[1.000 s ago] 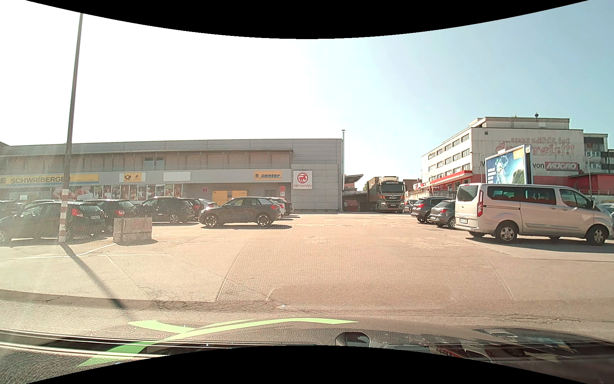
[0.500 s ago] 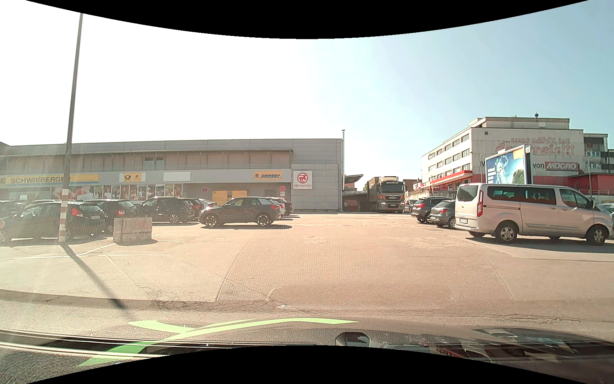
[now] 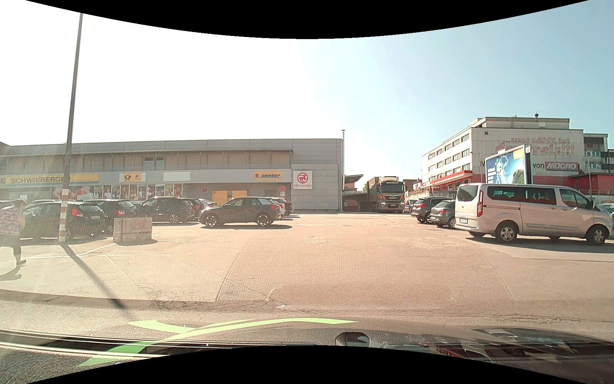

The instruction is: Follow the waypoints while adhering to traffic rules and regulations

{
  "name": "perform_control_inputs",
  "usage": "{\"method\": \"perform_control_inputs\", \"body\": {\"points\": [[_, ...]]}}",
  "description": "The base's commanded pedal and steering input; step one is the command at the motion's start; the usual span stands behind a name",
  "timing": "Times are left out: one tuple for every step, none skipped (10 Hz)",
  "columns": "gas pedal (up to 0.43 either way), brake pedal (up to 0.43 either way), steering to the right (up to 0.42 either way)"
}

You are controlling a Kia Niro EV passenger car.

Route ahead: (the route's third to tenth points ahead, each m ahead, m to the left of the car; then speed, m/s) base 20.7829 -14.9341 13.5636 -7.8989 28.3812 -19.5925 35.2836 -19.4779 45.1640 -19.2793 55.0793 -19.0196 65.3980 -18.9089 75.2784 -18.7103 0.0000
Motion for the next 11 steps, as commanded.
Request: {"method": "perform_control_inputs", "body": {"points": [[0.0,0.402,-0.055],[0.0,0.402,-0.055],[0.0,0.402,-0.055],[0.0,0.402,-0.055],[0.0,0.402,-0.055],[0.0,0.402,-0.055],[0.0,0.402,-0.055],[0.0,0.402,-0.055],[0.0,0.402,-0.055],[0.0,0.402,-0.055],[0.0,0.402,-0.055]]}}
